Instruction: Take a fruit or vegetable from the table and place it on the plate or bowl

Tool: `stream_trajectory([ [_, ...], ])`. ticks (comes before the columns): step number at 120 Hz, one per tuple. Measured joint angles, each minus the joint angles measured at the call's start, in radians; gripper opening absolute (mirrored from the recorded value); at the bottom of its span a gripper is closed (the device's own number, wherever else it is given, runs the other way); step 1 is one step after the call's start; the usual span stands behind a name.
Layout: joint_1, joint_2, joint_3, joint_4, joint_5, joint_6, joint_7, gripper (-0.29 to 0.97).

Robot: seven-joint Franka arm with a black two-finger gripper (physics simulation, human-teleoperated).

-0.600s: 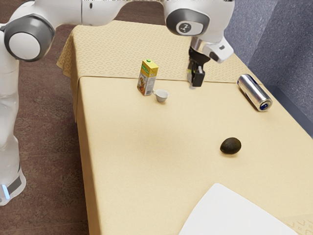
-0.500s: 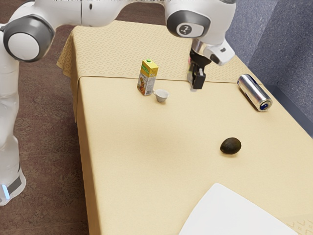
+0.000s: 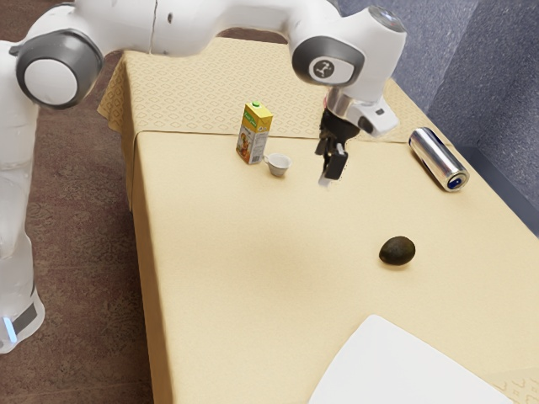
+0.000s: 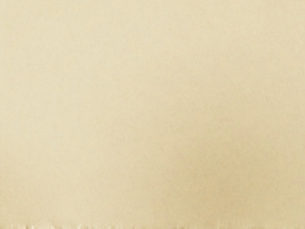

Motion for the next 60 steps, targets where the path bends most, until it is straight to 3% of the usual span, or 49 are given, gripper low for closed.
stream_trajectory([
  [46,0.046,0.053,-0.041,-0.025,-0.051,0.212,0.011,0.68],
  [60,0.067,0.155,-0.061,0.067,-0.055,0.219,-0.002,0.68],
])
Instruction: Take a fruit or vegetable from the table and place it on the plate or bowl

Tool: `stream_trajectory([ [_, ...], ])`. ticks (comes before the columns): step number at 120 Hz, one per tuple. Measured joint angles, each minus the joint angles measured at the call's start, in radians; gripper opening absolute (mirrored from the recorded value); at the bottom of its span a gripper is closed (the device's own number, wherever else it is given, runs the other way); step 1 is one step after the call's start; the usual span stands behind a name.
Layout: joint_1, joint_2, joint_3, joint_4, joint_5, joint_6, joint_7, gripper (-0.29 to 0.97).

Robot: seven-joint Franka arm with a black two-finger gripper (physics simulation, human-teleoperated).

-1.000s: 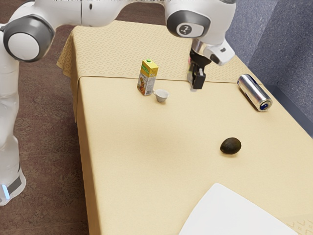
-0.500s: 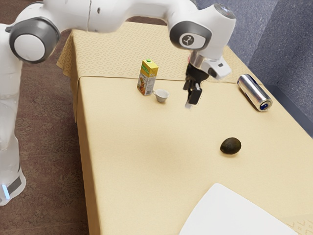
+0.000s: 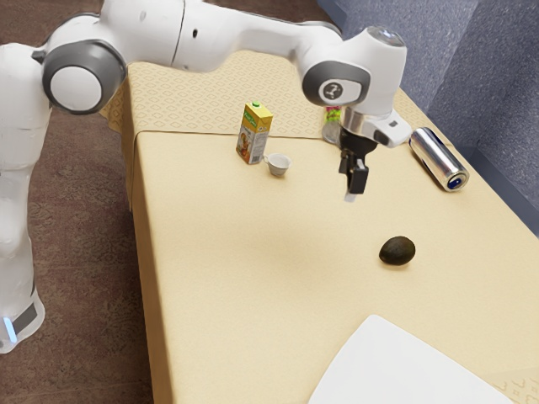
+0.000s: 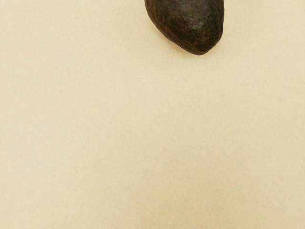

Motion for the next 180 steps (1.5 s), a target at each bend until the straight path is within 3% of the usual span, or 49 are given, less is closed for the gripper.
stream_trajectory([
  [85,-0.017,0.254,-0.071,0.265,-0.027,0.010,-0.124,0.68],
  [106,-0.002,0.349,-0.073,0.394,-0.033,-0.020,-0.125,0.68],
  [180,0.021,0.417,-0.094,0.426,-0.054,-0.073,-0.122,0.68],
])
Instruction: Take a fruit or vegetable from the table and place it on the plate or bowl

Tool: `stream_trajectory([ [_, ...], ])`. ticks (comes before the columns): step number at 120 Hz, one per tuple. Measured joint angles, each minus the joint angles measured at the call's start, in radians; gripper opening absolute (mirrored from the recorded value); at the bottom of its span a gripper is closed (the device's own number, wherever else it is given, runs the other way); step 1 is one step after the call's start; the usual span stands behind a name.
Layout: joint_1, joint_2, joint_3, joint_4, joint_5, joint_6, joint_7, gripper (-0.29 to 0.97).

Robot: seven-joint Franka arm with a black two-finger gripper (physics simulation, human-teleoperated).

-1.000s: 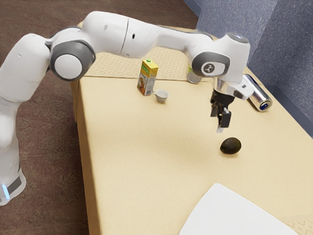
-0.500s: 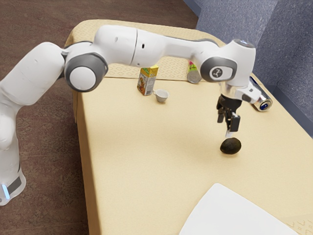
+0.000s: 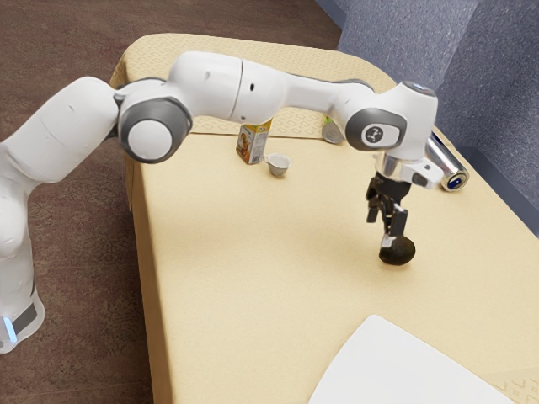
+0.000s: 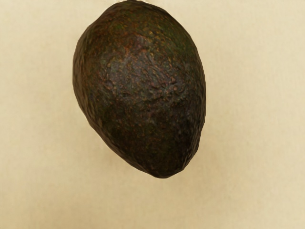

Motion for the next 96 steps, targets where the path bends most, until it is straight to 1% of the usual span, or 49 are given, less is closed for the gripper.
stream_trajectory([
  [32,-0.008,0.038,-0.004,0.050,0.000,0.001,0.009,0.68],
  [66,-0.015,0.106,-0.025,0.133,0.045,0.016,0.016,0.68],
  [96,-0.016,0.137,-0.039,0.142,0.057,0.036,0.020,0.68],
])
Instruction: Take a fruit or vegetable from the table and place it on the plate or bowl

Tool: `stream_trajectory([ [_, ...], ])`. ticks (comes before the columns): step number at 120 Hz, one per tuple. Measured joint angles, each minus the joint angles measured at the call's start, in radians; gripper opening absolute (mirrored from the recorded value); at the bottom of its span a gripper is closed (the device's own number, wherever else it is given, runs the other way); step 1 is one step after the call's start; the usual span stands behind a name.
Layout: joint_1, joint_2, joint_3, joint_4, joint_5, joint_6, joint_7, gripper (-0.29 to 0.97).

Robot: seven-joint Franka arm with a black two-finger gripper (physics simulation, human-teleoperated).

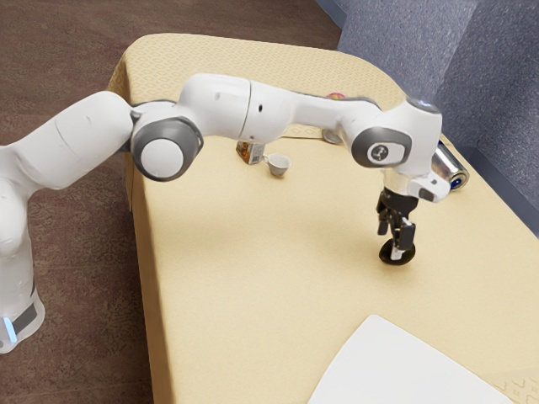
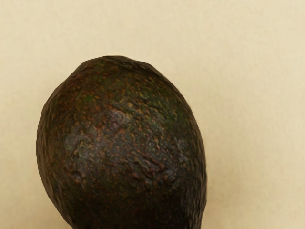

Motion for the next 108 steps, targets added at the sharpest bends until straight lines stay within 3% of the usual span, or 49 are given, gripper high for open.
stream_trajectory([
  [65,-0.012,0.063,-0.003,0.029,0.035,0.089,0.027,0.68],
  [90,-0.020,0.064,-0.002,0.030,0.057,0.096,0.032,0.32],
  [108,-0.052,0.035,0.001,0.028,0.103,0.095,0.029,0.25],
])
